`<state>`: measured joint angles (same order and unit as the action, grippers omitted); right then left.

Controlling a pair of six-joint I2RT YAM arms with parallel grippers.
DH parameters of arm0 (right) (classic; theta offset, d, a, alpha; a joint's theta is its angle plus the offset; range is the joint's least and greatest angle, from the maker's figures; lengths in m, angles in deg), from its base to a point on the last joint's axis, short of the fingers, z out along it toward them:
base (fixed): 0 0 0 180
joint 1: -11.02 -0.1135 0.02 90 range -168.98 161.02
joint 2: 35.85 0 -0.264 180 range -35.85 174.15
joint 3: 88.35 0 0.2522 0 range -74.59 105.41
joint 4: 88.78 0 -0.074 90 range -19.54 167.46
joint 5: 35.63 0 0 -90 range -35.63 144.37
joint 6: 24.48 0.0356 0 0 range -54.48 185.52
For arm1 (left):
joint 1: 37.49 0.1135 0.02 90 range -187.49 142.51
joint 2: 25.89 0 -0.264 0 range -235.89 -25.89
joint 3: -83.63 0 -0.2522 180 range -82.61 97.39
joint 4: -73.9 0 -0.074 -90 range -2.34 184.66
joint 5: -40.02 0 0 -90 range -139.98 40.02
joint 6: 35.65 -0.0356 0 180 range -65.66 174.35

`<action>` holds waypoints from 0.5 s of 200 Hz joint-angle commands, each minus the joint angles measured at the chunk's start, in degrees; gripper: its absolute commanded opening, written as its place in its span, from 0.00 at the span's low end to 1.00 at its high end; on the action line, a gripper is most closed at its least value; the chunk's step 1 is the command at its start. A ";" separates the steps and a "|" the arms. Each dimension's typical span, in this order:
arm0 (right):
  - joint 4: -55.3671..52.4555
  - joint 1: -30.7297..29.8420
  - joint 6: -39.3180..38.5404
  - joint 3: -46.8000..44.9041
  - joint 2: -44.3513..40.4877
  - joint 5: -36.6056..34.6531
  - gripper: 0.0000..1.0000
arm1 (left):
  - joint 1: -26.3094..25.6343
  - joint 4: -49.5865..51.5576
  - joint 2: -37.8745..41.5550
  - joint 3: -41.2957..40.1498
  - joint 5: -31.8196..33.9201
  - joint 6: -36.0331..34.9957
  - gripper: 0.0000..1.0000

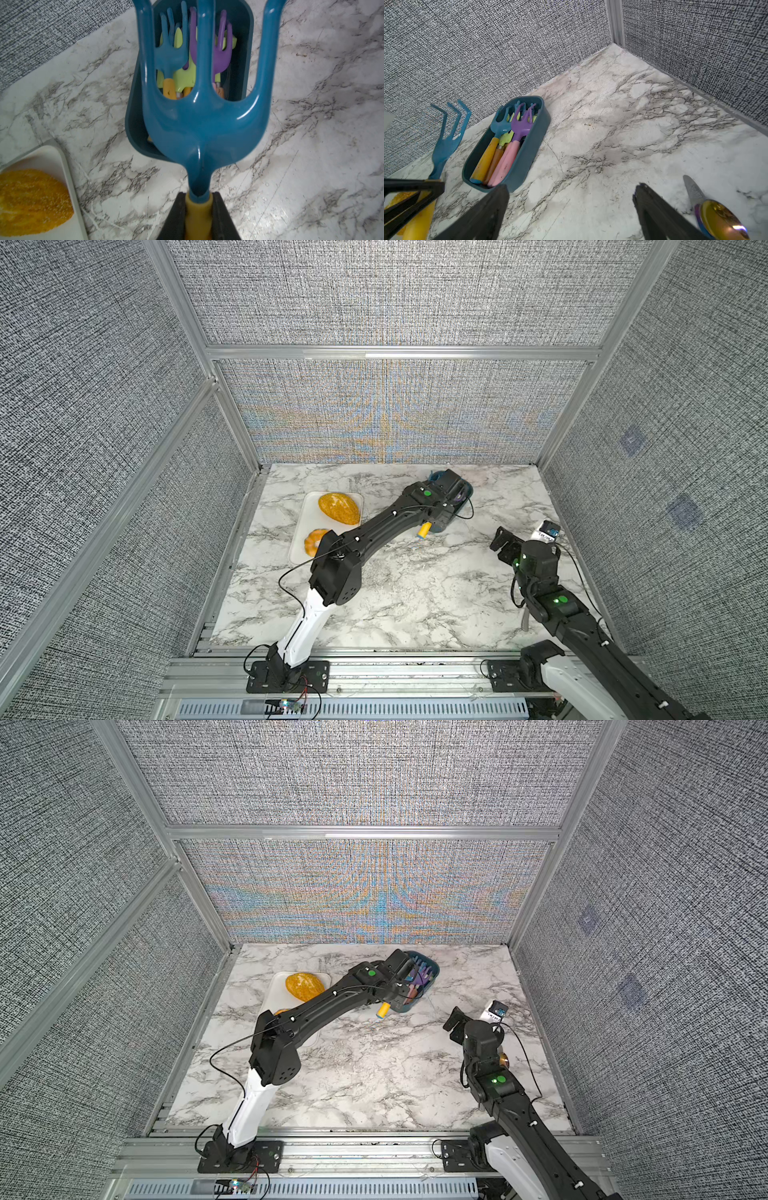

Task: Put the rake into the storage box
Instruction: Place the rake in the storage box.

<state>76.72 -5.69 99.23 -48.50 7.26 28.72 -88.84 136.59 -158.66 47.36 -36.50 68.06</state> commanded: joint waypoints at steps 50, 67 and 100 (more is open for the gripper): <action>1.16 -0.04 -0.89 -0.17 0.91 -1.51 0.99 | 2.31 -12.82 -11.14 10.86 -7.57 -5.42 0.00; 1.26 0.01 -1.39 -0.10 0.92 -1.25 0.99 | 2.64 -13.94 -13.48 12.92 -8.00 -6.25 0.00; 1.85 0.00 -3.22 -0.09 1.34 0.43 0.99 | 3.78 -13.47 -16.04 14.59 -10.71 -4.76 0.00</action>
<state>76.77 -5.69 97.90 -48.68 8.27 28.13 -85.81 124.65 -173.81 61.44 -43.91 62.73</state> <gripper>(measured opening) 0.992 0.220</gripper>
